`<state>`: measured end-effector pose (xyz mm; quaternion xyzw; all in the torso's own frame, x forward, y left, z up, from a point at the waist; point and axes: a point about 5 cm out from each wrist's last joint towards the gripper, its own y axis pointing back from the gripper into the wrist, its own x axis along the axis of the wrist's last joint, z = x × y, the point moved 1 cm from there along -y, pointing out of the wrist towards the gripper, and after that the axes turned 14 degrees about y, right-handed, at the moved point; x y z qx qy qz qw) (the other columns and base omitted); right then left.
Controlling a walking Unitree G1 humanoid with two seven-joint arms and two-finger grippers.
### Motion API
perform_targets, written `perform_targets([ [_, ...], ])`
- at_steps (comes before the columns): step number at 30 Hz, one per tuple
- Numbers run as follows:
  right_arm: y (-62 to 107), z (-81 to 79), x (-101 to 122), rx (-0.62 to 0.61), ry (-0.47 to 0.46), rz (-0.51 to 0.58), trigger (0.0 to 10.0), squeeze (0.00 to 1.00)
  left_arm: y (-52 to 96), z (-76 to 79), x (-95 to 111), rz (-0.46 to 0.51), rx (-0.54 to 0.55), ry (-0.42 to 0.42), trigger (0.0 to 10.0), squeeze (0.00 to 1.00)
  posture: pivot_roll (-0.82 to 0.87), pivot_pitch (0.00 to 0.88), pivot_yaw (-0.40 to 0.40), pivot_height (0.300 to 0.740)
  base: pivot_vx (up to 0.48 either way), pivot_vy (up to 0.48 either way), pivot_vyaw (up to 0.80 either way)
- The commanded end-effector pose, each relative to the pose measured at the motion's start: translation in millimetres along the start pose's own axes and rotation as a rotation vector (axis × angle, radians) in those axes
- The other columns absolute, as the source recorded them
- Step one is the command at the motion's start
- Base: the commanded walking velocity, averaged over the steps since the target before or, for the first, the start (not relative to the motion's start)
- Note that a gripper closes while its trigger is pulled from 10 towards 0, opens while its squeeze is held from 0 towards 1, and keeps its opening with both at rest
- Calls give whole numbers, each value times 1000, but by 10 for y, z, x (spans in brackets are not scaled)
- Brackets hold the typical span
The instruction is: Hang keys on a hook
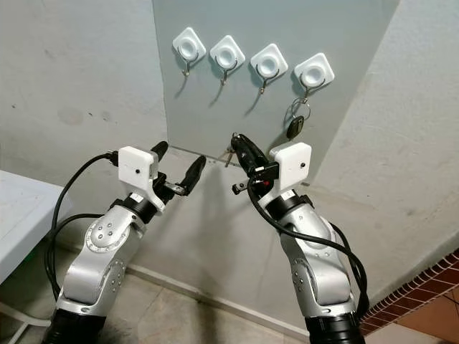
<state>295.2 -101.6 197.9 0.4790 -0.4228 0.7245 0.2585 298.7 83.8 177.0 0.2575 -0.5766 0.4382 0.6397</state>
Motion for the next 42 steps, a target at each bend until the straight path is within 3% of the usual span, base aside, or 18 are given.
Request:
perform_targets([
  [1,-39,25,151,6,7,56,10000,0,-23,83,72,13,-39,-23,10000,0,-30,0,-69,740,0,0,0],
  [10,-48,116,299,-29,-17,111,10000,0,-39,188,168,35,-87,-28,10000,0,-37,0,-56,740,0,0,0],
  [15,-54,230,420,-82,-84,167,10000,0,-57,224,252,54,-109,-42,10000,0,-40,0,-51,740,0,0,0],
  [23,-99,286,519,-105,-127,208,10000,0,-60,238,279,58,-117,-43,10000,0,-37,4,-53,740,0,0,0],
  [31,-125,303,563,-107,-151,222,10000,0,-62,250,286,59,-117,-42,10000,0,-36,7,-57,740,0,0,0],
  [42,-134,341,511,-134,-255,188,10000,0,-57,273,308,63,-120,-39,10000,0,-33,7,-64,740,0,0,0],
])
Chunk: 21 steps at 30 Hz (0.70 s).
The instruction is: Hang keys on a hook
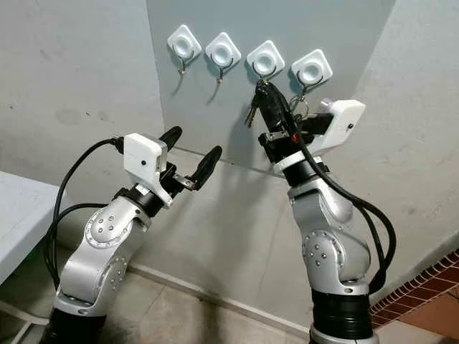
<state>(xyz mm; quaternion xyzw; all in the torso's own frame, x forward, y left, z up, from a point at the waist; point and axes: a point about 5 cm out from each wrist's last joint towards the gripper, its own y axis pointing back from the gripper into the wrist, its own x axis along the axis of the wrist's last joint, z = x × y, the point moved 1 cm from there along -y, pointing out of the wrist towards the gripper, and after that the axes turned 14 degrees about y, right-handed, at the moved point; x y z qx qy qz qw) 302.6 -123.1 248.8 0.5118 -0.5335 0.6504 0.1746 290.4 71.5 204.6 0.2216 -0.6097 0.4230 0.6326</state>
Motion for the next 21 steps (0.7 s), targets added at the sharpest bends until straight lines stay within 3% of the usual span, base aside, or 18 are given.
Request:
perform_targets([
  [1,7,28,37,-17,-26,11,10000,0,-29,72,72,18,-32,-12,10000,0,-32,8,-63,740,0,0,0],
  [18,154,15,-218,-42,-142,-84,10000,0,-24,101,105,24,-36,-5,10000,0,-23,7,-69,740,0,0,0],
  [19,159,9,-223,-41,-146,-83,10000,1000,-21,103,106,25,-35,-5,10000,0,-23,7,-69,740,0,0,0],
  [21,163,1,-226,-36,-152,-82,10000,1000,-19,104,106,25,-34,-4,10000,0,-22,6,-70,740,0,0,0],
])
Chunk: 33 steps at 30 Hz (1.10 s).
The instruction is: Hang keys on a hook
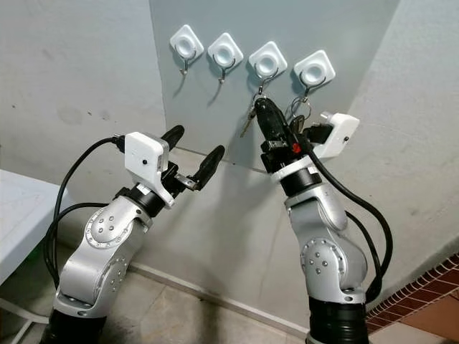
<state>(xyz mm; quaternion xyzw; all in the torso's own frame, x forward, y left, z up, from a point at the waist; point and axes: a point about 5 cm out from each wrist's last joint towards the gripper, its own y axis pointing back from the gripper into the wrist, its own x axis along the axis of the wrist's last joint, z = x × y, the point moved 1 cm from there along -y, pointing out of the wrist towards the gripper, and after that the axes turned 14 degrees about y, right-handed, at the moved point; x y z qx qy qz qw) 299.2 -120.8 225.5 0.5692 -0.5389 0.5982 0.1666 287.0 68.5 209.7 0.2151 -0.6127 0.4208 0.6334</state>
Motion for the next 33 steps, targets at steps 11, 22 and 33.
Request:
perform_targets([
  [11,111,39,-144,-8,53,-51,10000,1000,-9,2,30,19,19,7,10000,0,-23,0,-66,740,0,0,0],
  [22,334,267,-414,-126,141,-153,10000,1000,102,-297,-321,-34,212,102,10000,0,-35,0,-59,740,0,0,0],
  [33,613,539,-661,-285,342,-290,10000,0,314,-609,-607,-45,415,166,10000,0,-35,0,-53,740,0,0,0],
])
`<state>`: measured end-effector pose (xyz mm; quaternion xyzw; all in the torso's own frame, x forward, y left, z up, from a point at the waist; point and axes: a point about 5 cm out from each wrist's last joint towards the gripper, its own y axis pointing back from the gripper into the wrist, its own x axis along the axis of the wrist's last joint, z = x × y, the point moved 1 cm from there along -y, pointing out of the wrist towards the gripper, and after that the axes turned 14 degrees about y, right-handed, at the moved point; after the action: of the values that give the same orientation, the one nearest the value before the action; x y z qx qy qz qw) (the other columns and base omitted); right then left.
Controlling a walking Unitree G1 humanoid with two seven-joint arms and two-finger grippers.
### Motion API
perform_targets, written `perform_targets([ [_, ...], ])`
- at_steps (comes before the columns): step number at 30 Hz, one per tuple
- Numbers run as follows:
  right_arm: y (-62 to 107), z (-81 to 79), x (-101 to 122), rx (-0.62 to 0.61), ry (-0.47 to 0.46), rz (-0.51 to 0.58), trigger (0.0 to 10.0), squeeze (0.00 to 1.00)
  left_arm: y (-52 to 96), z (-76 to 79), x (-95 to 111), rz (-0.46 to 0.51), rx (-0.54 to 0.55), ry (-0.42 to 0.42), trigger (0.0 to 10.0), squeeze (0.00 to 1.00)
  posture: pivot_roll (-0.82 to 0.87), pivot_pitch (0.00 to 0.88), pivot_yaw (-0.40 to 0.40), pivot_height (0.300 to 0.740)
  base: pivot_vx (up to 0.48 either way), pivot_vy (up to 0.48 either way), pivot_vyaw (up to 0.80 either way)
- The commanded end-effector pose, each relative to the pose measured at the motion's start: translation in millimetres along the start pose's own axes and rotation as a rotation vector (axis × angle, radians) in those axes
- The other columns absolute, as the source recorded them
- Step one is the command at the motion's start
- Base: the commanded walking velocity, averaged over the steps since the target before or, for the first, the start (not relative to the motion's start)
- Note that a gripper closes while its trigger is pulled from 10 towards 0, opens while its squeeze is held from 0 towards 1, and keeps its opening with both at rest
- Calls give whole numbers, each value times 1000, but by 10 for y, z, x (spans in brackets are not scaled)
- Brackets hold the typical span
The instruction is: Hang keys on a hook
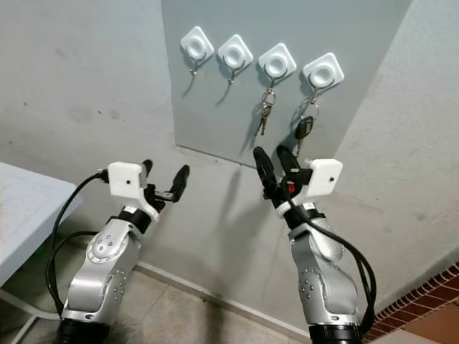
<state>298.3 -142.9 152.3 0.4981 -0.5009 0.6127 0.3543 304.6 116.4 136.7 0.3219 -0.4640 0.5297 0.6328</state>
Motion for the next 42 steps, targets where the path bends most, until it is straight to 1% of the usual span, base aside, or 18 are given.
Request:
perform_targets([
  [1,145,164,-236,-91,38,-121,10000,0,6,-56,-25,13,36,41,10000,0,-36,0,-51,740,0,0,0],
  [2,181,171,-264,-95,62,-125,10000,0,14,-110,-37,20,64,62,10000,0,-36,0,-51,740,0,0,0],
  [3,181,171,-264,-95,62,-125,10000,0,14,-110,-37,20,64,62,10000,0,-36,0,-51,740,0,0,0],
  [5,236,190,-301,-111,100,-132,10000,0,26,-170,-52,25,94,69,10000,0,-37,0,-51,740,0,0,0],
  [8,321,211,-315,-129,147,-134,10000,0,49,-212,-40,41,110,55,10000,0,-37,0,-49,740,0,0,0],
  [13,364,205,-307,-133,175,-130,10000,0,68,-255,-11,63,133,58,10000,0,-36,0,-48,740,0,0,0],
  [17,342,195,-278,-132,204,-112,10000,0,66,-251,9,77,135,54,10000,0,-40,0,-45,740,0,0,0],
  [25,320,147,-276,-137,175,-106,10000,0,80,-184,-21,75,112,56,10000,0,-32,0,-53,740,0,0,0],
  [26,376,130,-356,-134,163,-148,10000,0,104,-176,-56,66,113,59,10000,0,-30,0,-55,740,0,0,0],
  [27,376,130,-356,-134,163,-148,10000,0,104,-176,-56,66,113,59,10000,0,-30,0,-55,740,0,0,0],
  [30,447,127,-465,-123,176,-194,10000,0,134,-177,-122,50,114,55,10000,0,-30,0,-57,740,0,0,0],
  [31,480,136,-523,-125,171,-219,10000,0,148,-181,-163,37,116,52,10000,0,-30,0,-57,740,0,0,0],
  [32,555,164,-639,-133,177,-270,10000,0,184,-191,-257,9,122,52,10000,0,-29,0,-59,740,0,0,0],
  [33,564,169,-652,-134,181,-276,10000,0,189,-192,-269,6,123,52,10000,0,-29,0,-59,740,0,0,0],
  [34,571,172,-658,-135,186,-279,10000,0,195,-193,-282,2,124,51,10000,0,-27,0,-60,740,0,0,0],
  [37,549,132,-555,-119,166,-232,10000,0,233,-170,-294,2,116,57,10000,0,-30,0,-59,740,0,0,0],
  [38,540,116,-504,-113,168,-212,10000,0,248,-141,-283,7,107,63,10000,0,-29,0,-59,740,0,0,0],
  [42,523,77,-436,-94,181,-187,10000,0,269,-116,-284,8,103,65,10000,0,-29,0,-59,740,0,0,0],
])
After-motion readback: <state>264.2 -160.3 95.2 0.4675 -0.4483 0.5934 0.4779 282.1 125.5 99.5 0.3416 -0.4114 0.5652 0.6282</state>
